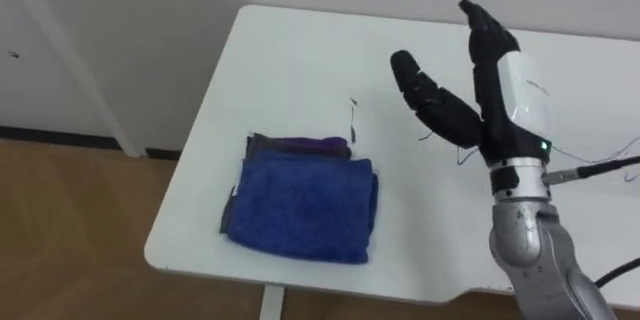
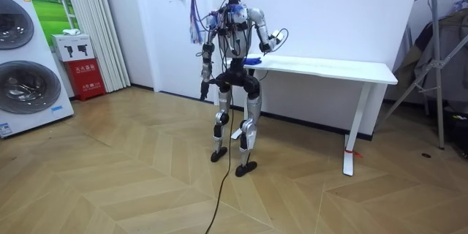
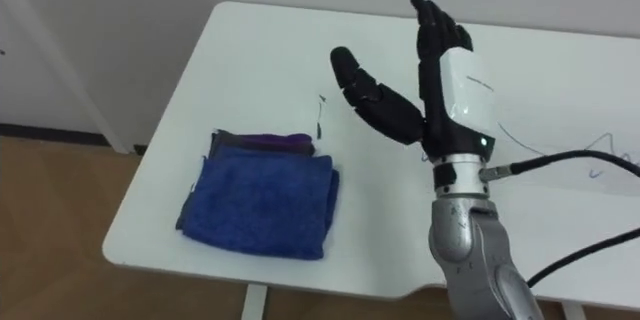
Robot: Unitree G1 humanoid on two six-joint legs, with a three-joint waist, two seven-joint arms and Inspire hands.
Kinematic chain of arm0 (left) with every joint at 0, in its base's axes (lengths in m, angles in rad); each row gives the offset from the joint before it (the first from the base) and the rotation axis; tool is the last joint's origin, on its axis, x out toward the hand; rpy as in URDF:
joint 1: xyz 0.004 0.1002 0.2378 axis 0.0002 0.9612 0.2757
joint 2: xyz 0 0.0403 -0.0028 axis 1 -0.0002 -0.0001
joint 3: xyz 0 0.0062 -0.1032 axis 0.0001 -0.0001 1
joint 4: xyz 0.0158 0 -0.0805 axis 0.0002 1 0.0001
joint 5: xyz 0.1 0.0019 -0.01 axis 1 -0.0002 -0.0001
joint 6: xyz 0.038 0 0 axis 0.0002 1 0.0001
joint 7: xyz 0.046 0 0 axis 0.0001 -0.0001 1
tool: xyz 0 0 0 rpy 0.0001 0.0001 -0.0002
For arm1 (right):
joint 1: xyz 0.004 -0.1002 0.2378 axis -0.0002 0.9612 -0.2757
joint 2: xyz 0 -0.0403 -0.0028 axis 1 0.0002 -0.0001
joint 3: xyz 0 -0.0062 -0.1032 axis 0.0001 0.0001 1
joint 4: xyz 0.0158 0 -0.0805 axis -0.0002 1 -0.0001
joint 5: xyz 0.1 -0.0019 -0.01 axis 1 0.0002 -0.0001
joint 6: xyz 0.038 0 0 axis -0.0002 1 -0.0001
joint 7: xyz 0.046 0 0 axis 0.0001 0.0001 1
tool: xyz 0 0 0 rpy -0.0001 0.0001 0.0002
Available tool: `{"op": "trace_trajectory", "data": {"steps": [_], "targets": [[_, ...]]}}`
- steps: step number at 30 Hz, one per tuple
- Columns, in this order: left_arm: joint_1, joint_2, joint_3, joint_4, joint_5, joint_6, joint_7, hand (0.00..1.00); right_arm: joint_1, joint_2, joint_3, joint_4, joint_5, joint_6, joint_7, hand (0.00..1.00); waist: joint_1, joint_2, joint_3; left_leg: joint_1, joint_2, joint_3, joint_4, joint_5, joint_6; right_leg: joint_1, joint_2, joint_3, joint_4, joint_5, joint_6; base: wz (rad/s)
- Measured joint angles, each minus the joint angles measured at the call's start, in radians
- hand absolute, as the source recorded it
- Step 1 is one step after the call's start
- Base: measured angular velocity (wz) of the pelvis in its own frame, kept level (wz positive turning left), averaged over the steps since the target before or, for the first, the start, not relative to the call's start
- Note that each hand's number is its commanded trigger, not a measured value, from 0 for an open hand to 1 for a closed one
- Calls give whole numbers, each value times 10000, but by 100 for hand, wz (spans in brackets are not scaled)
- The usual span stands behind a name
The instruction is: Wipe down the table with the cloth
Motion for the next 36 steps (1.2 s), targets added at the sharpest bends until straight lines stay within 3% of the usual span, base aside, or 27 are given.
{"op": "trace_trajectory", "data": {"steps": [5,9,11,12,13,14,15,16,17,18,19,20,21,22,23,25,27,29,31,36], "targets": [[-149,4,-7,0,183,-140,18,0,2,-5,282,-72,-572,-26,453,0,69,-71,-26,108,-9,-5,-175,11,-14,36,17,11,-91,0,0,-1],[-275,14,-296,-8,180,-306,-1,0,85,-12,483,-62,-1242,-142,684,0,87,-9,22,248,16,-379,-248,15,-13,-6,21,-8,173,0,-1,2],[-359,3,-431,-8,173,-330,-2,0,128,-67,636,-56,-1584,-139,684,0,115,58,71,348,84,-800,-294,36,2,-185,35,-24,614,-2,-3,-8],[-382,26,-553,-8,176,-358,5,0,130,-128,828,-50,-1756,-151,691,0,172,140,116,446,202,-1443,-337,51,-8,-444,90,1,1089,-26,-46,-22],[-381,71,-571,-8,182,-382,6,0,146,-115,906,-45,-1930,-175,694,0,203,209,161,443,271,-1805,-337,54,-13,-531,168,117,1084,-76,-159,-33],[-395,277,-556,-6,178,-430,13,0,119,-105,1125,-48,-2328,-215,692,0,294,-38,53,331,344,-2211,-329,46,-26,-528,537,706,-184,99,-354,-38],[-389,349,-491,32,176,-419,29,0,70,-213,1369,-42,-2656,-211,693,0,335,-221,-5,196,308,-2025,-315,-54,-197,-358,534,357,-509,219,-499,0],[-385,338,-530,60,111,-421,12,0,156,-342,1590,-20,-2769,-119,691,0,73,-220,74,130,347,-1546,-290,-66,-316,-227,536,392,-392,251,-517,37],[-407,321,-601,49,67,-421,-9,0,239,-354,1633,14,-2783,-104,689,0,-84,-221,75,127,316,-1210,-368,-20,-318,-131,523,515,-380,251,-517,93],[-551,242,-718,-6,63,-426,-45,0,340,-455,1612,183,-2783,-91,682,0,-144,-187,64,341,336,-758,-612,192,-164,-198,605,760,-106,219,-484,64],[-782,242,-947,-7,51,-444,-37,0,332,-434,1526,431,-2781,-91,688,0,86,-62,156,458,631,-1236,-716,339,-128,-830,741,840,729,-87,-503,13],[-854,286,-976,-94,52,-508,-17,0,264,-292,1568,536,-2783,-114,695,0,407,-42,122,462,793,-1667,-713,341,-134,-1248,1007,1198,543,-86,-562,-90],[-707,372,-719,-82,154,-694,52,0,-135,-56,1944,582,-3000,-212,698,0,611,-60,114,361,1131,-2045,-671,244,-289,-2072,1543,1587,-396,501,-1170,-93],[-675,364,-625,434,251,-700,51,0,-231,-141,2287,327,-3342,-308,610,0,345,-20,123,292,1297,-1794,-522,-80,-649,-2385,1583,975,-547,1921,-1526,-51],[-765,360,-746,788,262,-672,31,0,-139,-180,2365,293,-3469,-335,509,0,158,69,96,315,1344,-1461,-533,-143,-673,-2310,1603,852,-425,1879,-1534,35],[-816,361,-1162,983,261,-618,12,0,-41,-369,2467,421,-3669,-302,433,0,-56,109,77,421,1301,-367,-546,25,-647,-2048,1511,730,-286,1842,-1482,54],[-918,377,-1186,1004,268,-616,31,0,-41,-427,2370,422,-3863,-331,319,0,-19,60,50,433,1190,-228,-626,33,-600,-2004,1419,779,-286,1687,-1244,40],[-983,411,-1177,1012,255,-541,35,0,-31,-297,2373,426,-3918,-449,290,0,89,-21,22,386,1059,-200,-591,31,-540,-2009,1378,753,-295,1673,-1222,13],[-976,389,-1161,1025,248,-512,18,0,115,-299,2418,420,-4022,-800,118,0,180,-31,5,377,845,-156,-536,29,-391,-1929,1174,736,-281,1578,-1080,15],[-966,369,-1152,1018,232,-488,-23,0,694,-322,2421,336,-4282,-1046,14,0,458,-61,-31,405,662,46,-464,-16,-191,-1843,1011,908,-255,1604,-915,2]]}}
